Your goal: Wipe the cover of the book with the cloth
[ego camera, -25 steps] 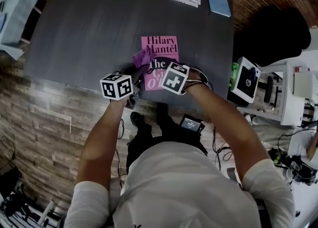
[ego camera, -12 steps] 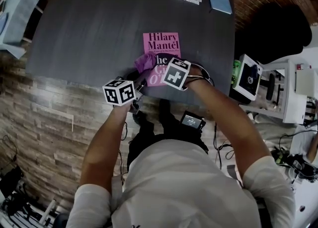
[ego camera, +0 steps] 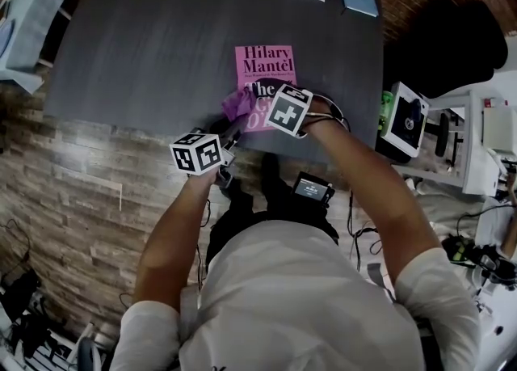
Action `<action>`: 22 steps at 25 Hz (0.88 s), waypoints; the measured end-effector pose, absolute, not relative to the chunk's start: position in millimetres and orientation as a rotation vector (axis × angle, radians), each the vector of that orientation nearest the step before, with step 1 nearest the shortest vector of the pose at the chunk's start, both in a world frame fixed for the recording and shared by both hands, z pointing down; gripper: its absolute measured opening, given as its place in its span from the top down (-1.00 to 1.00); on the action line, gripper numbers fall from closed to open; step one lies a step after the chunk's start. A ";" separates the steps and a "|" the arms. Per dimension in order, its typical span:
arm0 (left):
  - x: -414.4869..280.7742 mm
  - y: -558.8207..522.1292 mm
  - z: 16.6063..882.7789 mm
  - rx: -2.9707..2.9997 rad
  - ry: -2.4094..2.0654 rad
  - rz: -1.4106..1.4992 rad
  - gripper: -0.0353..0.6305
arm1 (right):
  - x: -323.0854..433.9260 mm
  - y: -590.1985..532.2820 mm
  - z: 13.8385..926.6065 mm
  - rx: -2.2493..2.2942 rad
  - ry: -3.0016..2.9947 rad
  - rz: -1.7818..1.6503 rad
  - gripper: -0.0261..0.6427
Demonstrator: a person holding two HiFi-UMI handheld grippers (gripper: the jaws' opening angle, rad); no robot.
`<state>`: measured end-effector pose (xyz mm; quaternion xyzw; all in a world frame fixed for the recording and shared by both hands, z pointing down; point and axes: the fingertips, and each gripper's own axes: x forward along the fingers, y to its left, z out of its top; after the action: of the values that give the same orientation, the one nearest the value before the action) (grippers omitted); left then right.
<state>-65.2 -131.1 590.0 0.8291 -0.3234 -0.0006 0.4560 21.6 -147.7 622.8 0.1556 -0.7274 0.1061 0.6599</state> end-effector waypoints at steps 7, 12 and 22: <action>-67.0 -116.7 589.1 2.034 -0.770 -0.005 0.64 | 19.2 -150.4 621.5 0.378 -1.628 0.224 0.89; -64.6 -110.2 588.3 2.031 -0.749 -0.005 0.64 | 21.2 -151.0 620.9 0.395 -1.633 0.215 0.89; -66.8 -87.1 582.4 2.049 -0.666 0.034 0.64 | 21.0 -152.1 618.9 0.434 -1.655 0.199 0.89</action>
<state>-66.8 -87.1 582.4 0.8375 -0.2723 0.0138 0.4737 21.0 -152.1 618.9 0.1913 -0.7289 0.0876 0.6515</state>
